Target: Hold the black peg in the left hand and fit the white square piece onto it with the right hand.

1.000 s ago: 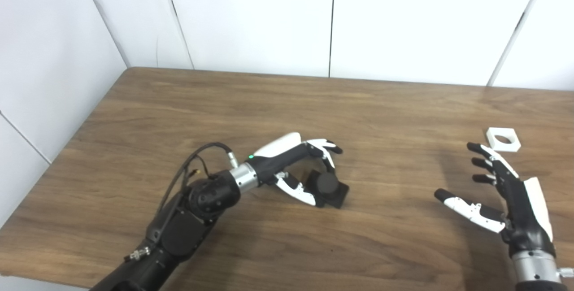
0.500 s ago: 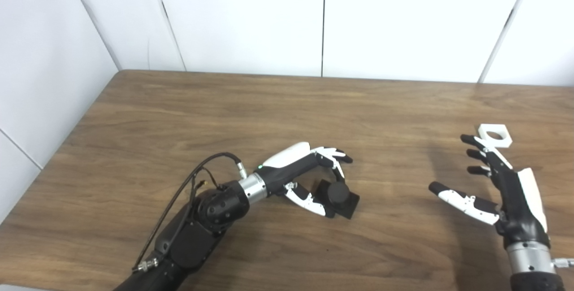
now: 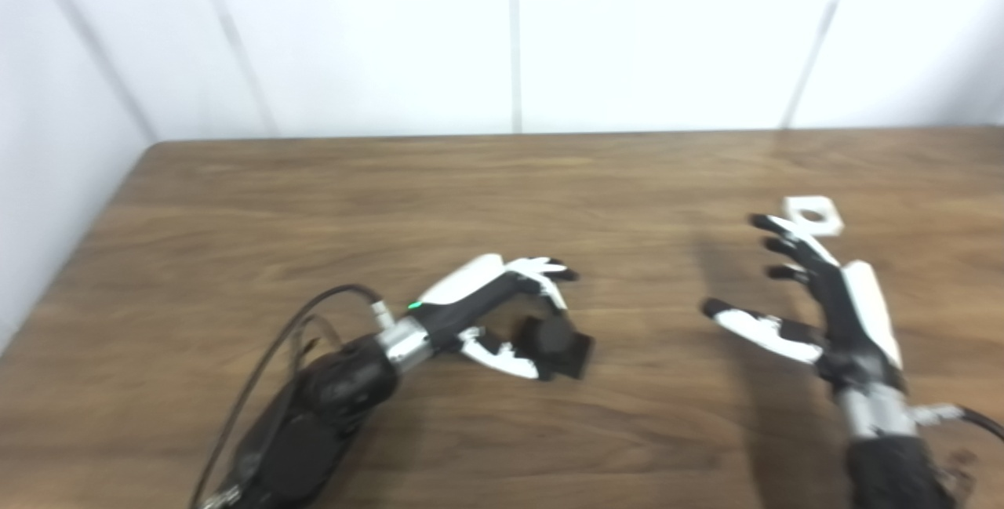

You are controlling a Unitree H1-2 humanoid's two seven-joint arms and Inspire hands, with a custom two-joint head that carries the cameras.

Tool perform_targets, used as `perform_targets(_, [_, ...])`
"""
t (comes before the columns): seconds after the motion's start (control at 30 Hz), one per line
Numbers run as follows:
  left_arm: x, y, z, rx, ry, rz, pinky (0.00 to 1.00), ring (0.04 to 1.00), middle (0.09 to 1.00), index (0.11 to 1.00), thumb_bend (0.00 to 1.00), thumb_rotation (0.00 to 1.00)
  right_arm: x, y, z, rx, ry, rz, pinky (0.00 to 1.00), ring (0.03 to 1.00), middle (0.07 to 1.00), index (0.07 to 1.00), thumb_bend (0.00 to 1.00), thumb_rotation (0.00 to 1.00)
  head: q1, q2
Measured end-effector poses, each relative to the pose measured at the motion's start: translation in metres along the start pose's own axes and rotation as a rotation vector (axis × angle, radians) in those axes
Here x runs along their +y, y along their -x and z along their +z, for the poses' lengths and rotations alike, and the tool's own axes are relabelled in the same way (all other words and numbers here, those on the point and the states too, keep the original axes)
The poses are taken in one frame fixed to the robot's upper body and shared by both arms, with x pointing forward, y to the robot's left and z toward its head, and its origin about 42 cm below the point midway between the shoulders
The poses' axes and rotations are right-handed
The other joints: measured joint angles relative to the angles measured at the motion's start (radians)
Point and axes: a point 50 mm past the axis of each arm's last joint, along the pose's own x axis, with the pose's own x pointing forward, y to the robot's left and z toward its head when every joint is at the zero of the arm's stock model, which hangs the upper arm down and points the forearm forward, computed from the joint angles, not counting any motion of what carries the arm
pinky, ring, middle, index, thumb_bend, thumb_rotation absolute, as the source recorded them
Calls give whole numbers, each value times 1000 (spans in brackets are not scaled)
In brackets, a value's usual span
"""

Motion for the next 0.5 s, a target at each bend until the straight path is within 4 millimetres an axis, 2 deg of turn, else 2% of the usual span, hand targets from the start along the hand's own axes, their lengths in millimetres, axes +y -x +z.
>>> perform_targets(0.1, [3,4,-2,-2,-11,-3,927,937,884,494,515,84,5,-3,5,-12,15,1,722,824,870,815,684,373,-164,-14])
perform_targets(0.13, [4,6,-3,-3,-17,-5,938,938,885,494,514,84,7,-4,8,-13,15,-2,716,821,872,817,680,389,-189,-20])
perform_targets(0.27, [6,9,-5,-4,-20,-12,948,937,885,494,515,81,13,-10,15,-14,27,-10,689,813,875,822,678,413,-235,-38])
perform_targets(0.5, [6,13,-8,-28,-18,-13,915,934,888,494,516,78,9,-25,26,-31,46,-35,705,822,870,813,690,395,-302,-69])
